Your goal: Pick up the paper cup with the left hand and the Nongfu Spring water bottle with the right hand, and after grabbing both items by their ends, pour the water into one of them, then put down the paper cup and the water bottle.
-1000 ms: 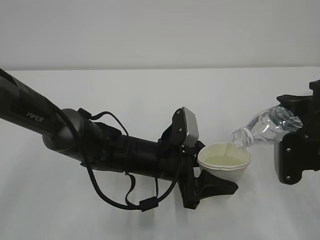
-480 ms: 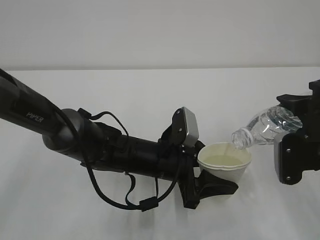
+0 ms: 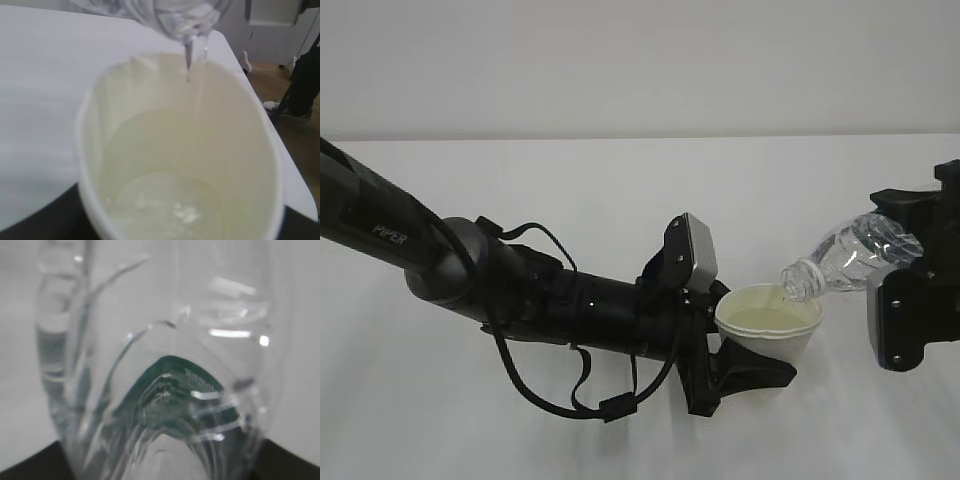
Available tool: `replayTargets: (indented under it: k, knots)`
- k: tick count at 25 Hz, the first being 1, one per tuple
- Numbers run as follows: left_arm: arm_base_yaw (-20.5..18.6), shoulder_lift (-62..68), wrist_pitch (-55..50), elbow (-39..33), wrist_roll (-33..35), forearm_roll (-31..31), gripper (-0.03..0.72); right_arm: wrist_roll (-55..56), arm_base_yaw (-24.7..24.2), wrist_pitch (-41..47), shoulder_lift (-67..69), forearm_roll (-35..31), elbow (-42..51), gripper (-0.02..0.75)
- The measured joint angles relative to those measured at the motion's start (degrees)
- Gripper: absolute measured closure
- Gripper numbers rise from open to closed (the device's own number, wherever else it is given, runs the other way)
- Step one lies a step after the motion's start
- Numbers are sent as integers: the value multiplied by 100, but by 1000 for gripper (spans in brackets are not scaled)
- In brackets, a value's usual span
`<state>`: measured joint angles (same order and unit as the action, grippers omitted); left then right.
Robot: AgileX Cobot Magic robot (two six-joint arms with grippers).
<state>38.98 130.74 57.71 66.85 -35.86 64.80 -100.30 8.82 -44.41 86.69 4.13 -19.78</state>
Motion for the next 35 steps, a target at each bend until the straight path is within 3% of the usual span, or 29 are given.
replayTargets:
  k: [26, 35]
  knots:
    - [0, 0, 0, 0, 0, -140, 253, -13, 0, -20, 0, 0, 0, 353]
    - [0, 0, 0, 0, 0, -154, 253, 542, 0, -104, 0, 0, 0, 353]
